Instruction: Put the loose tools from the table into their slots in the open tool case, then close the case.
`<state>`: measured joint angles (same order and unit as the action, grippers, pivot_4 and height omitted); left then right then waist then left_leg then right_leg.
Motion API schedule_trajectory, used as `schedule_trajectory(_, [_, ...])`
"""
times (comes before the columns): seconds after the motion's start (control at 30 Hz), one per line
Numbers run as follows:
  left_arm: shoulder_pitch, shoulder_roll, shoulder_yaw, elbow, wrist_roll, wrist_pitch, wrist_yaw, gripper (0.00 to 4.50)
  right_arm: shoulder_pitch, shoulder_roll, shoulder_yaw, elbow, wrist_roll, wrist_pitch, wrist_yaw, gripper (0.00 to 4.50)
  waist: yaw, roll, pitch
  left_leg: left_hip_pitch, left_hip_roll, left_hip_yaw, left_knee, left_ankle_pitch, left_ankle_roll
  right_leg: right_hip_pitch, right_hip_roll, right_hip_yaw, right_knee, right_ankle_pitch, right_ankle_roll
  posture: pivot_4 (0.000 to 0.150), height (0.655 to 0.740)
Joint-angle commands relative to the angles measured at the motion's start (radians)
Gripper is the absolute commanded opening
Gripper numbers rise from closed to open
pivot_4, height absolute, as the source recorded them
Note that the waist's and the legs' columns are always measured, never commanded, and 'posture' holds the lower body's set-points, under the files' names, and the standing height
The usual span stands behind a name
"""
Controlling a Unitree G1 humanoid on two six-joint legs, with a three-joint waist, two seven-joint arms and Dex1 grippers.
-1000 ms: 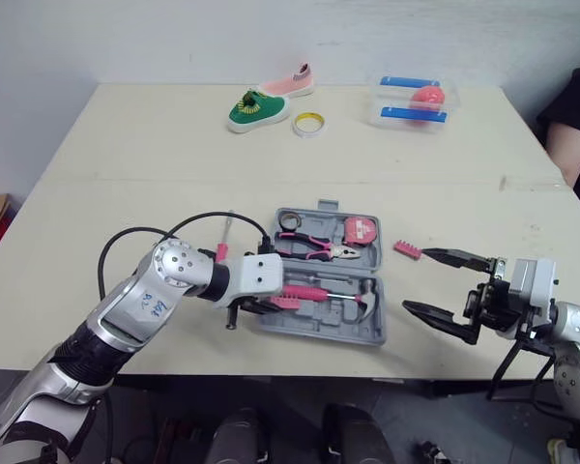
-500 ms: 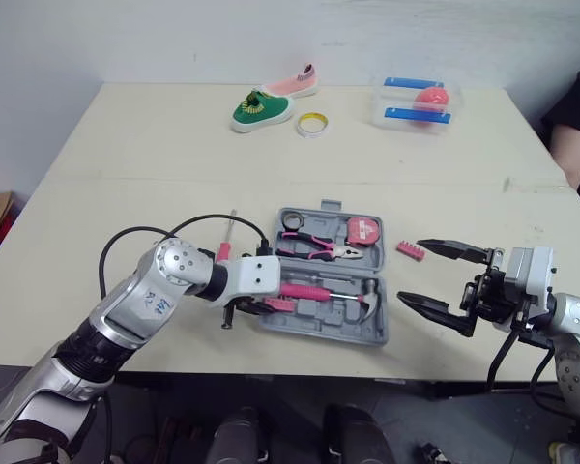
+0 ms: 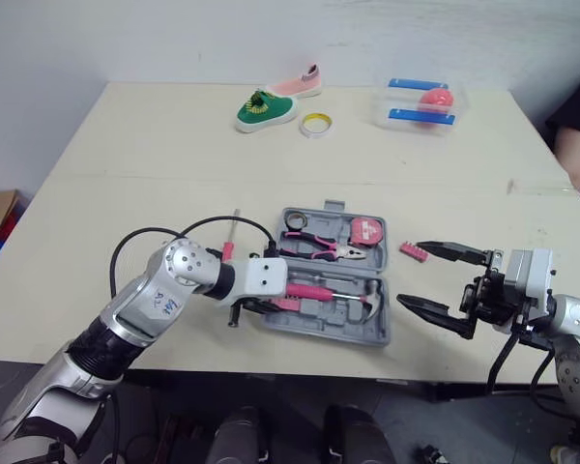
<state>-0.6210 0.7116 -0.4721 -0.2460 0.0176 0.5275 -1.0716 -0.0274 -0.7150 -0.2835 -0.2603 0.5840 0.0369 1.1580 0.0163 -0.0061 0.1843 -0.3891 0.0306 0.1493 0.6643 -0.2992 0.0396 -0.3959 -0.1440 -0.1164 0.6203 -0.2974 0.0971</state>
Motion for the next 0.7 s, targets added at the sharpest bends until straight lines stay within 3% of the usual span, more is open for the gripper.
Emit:
schedule_trajectory(0.03, [0.01,0.002,0.006,0.003,0.019,-0.01,0.002,0.68,0.011,0.008,-0.023,0.013,0.018,-0.034,0.019,4.5,0.003,0.0,0.0,0.0,0.0,0.0,0.0,0.0,0.0,0.0,0.0,0.0,0.0,0.0,0.0,0.15,0.74])
schedule_trajectory(0.13, [0.017,0.003,0.021,0.0,0.013,-0.013,0.007,0.68,0.013,0.008,-0.021,0.017,0.019,-0.04,0.023,4.5,0.005,0.0,0.0,0.0,0.0,0.0,0.0,0.0,0.0,0.0,0.0,0.0,0.0,0.0,0.0,0.15,0.74])
schedule_trajectory(0.2, [0.019,-0.007,0.056,-0.007,0.004,-0.077,0.029,1.71,0.014,0.009,-0.019,0.018,0.02,-0.04,0.026,4.5,0.005,0.0,0.0,0.0,0.0,0.0,0.0,0.0,0.0,0.0,0.0,0.0,0.0,0.0,0.0,0.15,0.74])
schedule_trajectory(0.27, [0.023,-0.009,0.087,-0.018,-0.011,-0.128,0.033,2.2,0.014,0.009,-0.018,0.018,0.021,-0.04,0.028,4.5,0.005,0.0,0.0,0.0,0.0,0.0,0.0,0.0,0.0,0.0,-0.001,0.0,0.0,0.0,0.0,0.15,0.74])
schedule_trajectory(0.3, [0.03,-0.006,0.112,-0.035,-0.042,-0.142,0.018,2.78,0.014,0.01,-0.019,0.019,0.022,-0.04,0.028,4.5,0.005,0.0,0.0,0.0,0.0,0.0,0.0,0.0,0.0,0.0,-0.001,0.0,0.0,0.0,0.0,0.15,0.74])
schedule_trajectory(0.57, [0.146,0.034,0.281,-0.088,-0.19,-0.161,-0.018,2.78,0.024,0.019,-0.019,0.059,0.02,-0.067,0.058,4.5,0.002,0.0,0.0,0.0,0.0,0.0,0.0,0.0,0.0,0.0,-0.001,-0.001,0.0,0.0,0.0,0.15,0.74])
schedule_trajectory(0.7, [0.214,-0.03,0.364,-0.005,-0.259,-0.189,0.024,1.54,0.027,0.029,-0.014,0.091,0.015,-0.091,0.08,4.5,0.003,0.0,0.0,0.0,0.0,0.0,0.0,0.0,0.0,0.0,-0.002,-0.001,0.0,0.0,0.0,0.15,0.74])
